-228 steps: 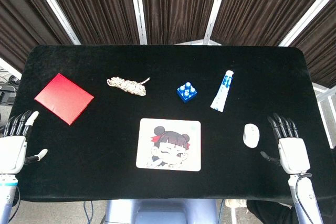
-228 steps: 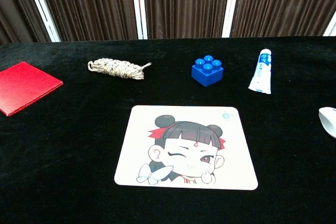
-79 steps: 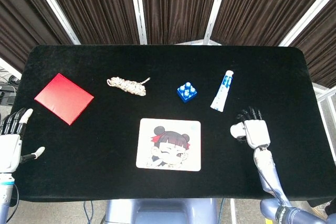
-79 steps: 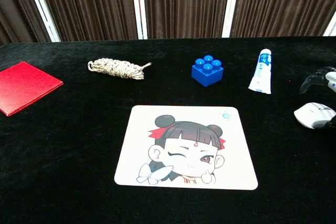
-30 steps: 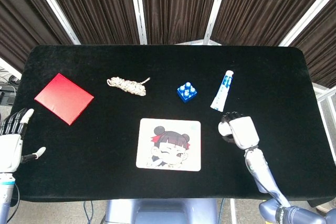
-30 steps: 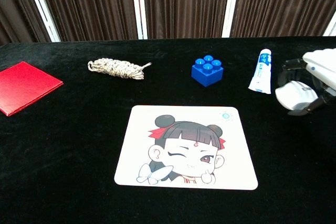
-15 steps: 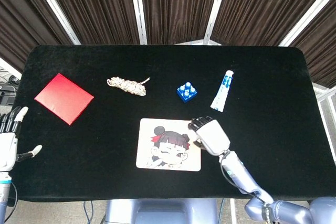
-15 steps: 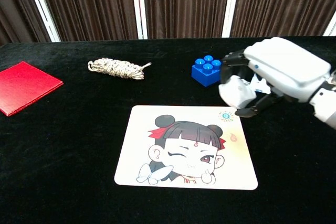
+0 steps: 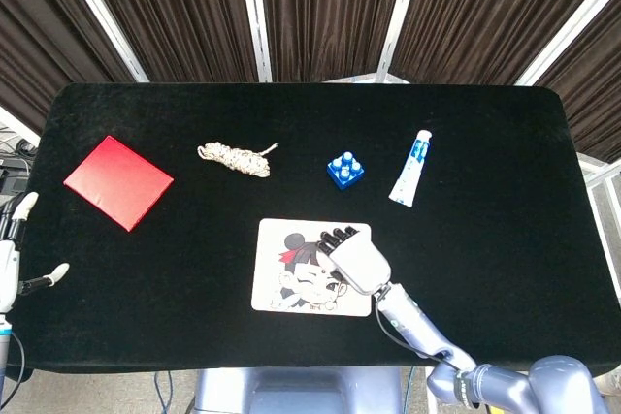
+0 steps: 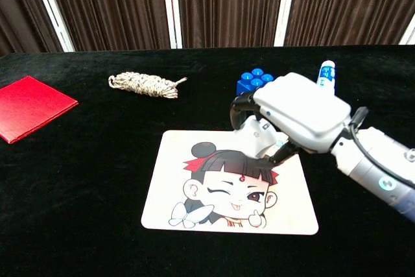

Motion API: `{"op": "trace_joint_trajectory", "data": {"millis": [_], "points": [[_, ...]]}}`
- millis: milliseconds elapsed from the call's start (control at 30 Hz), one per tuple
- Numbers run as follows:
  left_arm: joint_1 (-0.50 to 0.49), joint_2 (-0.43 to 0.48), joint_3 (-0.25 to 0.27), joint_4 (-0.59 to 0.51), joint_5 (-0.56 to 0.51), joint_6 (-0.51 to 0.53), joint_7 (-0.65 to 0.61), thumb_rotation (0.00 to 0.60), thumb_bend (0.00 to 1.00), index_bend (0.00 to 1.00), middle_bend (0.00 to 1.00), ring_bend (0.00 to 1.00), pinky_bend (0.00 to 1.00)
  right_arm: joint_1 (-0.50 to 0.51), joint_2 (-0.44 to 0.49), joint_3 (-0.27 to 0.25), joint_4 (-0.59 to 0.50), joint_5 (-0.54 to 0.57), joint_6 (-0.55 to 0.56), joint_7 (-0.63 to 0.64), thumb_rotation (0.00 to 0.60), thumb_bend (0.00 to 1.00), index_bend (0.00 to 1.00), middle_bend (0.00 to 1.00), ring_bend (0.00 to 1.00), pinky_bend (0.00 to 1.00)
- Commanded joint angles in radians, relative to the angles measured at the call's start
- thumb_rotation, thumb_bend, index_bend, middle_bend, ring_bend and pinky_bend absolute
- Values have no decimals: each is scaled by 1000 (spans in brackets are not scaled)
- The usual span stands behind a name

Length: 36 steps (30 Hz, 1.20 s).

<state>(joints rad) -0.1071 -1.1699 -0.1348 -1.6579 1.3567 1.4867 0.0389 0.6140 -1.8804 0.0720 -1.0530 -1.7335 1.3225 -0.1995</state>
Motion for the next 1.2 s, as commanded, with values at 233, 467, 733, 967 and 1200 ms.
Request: {"op": "trace_joint_trajectory", "data": {"millis": [233,467,733,967,1200], "points": [[1,3,-5,-3,-12,3,15,600,124,0,0,0,0,27,-69,-53,145,-69,42,59,600,65,650,591,467,582],[1,3,-5,-7,-13,4,20,600,124,0,0,0,0,29,-106,-72,201,-80,51,70,600,64,650,592,467,573],[0,4,-7,-8,-21,0,18,600,124,0,0,0,0,35,-141,-87,251,-86,48,69,600,63,649,592,467,535],[-1,6,-7,-9,-20,-4,12,600,125,0,0,0,0,30,-146,-97,265,-72,24,53,600,51,642,451,308,258],[-1,8,-6,-13,-17,-3,9,600,125,0,0,0,0,14,-117,-103,201,-37,-32,-6,600,35,488,196,21,0]]}}
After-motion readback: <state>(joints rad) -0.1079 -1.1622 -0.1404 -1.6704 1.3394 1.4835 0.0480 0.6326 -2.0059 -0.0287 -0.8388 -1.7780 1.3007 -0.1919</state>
